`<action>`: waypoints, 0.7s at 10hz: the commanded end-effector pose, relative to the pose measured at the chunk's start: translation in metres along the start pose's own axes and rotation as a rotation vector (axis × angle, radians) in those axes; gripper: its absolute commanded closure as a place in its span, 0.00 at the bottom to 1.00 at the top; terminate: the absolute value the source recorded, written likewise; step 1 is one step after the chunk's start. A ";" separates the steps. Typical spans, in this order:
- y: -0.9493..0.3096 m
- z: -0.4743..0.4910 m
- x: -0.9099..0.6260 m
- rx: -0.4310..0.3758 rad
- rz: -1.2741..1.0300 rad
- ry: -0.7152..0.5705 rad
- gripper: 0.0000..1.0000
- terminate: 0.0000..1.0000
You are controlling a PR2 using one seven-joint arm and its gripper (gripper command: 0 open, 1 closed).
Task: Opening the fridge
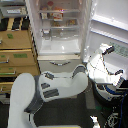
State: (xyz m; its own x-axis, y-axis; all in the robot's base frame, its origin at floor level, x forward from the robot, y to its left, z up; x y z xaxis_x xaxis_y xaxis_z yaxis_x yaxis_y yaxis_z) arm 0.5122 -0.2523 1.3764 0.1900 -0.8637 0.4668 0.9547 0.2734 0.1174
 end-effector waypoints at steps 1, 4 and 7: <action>0.150 -0.087 -0.672 0.074 0.690 -0.124 0.00 0.00; 0.160 -0.130 -0.695 0.058 0.681 -0.090 0.00 0.00; 0.129 -0.157 -0.763 0.080 0.724 -0.118 0.00 0.00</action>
State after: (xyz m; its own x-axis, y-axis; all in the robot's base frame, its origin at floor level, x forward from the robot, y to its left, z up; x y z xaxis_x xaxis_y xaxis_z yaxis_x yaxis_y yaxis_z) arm 0.6462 -0.0282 1.1953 0.6690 -0.6056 0.4310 0.6602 0.7505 0.0298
